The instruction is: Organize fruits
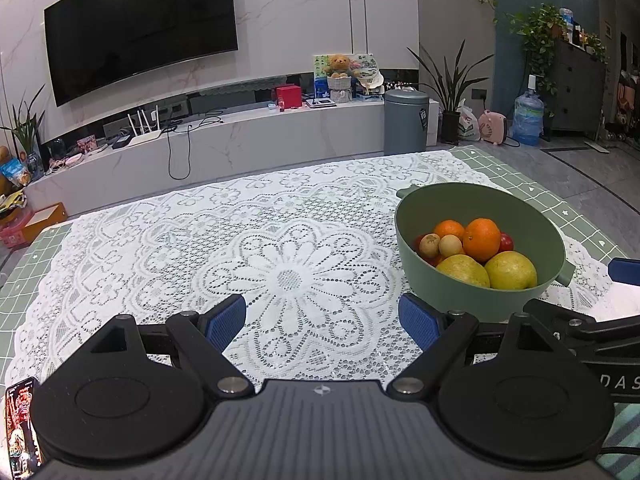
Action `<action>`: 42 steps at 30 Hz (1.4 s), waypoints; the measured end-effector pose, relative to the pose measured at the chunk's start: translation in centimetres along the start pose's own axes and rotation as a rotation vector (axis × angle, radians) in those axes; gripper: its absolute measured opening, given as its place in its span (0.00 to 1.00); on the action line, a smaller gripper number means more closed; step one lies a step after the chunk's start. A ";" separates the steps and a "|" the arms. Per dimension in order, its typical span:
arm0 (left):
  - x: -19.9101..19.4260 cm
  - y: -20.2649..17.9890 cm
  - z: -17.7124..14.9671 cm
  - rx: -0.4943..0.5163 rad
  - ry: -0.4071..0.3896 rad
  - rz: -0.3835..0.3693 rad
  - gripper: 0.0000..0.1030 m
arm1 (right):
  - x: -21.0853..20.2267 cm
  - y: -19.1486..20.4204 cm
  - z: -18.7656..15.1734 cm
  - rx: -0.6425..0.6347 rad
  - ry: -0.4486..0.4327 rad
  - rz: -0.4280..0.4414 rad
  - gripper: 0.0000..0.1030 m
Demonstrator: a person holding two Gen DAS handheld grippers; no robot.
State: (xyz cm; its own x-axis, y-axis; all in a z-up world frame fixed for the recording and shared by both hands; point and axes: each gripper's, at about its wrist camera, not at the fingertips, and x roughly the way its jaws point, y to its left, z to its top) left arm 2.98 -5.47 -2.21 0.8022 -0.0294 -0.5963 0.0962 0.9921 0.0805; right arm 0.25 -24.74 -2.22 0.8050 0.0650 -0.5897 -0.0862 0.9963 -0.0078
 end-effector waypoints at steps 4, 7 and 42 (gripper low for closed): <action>0.0 0.0 0.0 0.000 0.000 0.000 0.98 | 0.0 -0.1 0.0 0.000 0.001 0.000 0.96; 0.0 0.0 0.0 -0.001 0.000 -0.001 0.98 | 0.0 0.0 -0.1 0.002 0.002 -0.001 0.96; -0.3 0.1 0.0 0.010 -0.011 0.021 0.98 | 0.7 0.3 -0.4 -0.005 0.053 -0.004 0.96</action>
State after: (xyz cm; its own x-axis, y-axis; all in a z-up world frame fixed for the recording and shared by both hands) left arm 2.79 -5.37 -2.00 0.8108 -0.0099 -0.5852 0.0848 0.9913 0.1008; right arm 0.60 -24.42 -2.93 0.7734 0.0579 -0.6312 -0.0864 0.9962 -0.0145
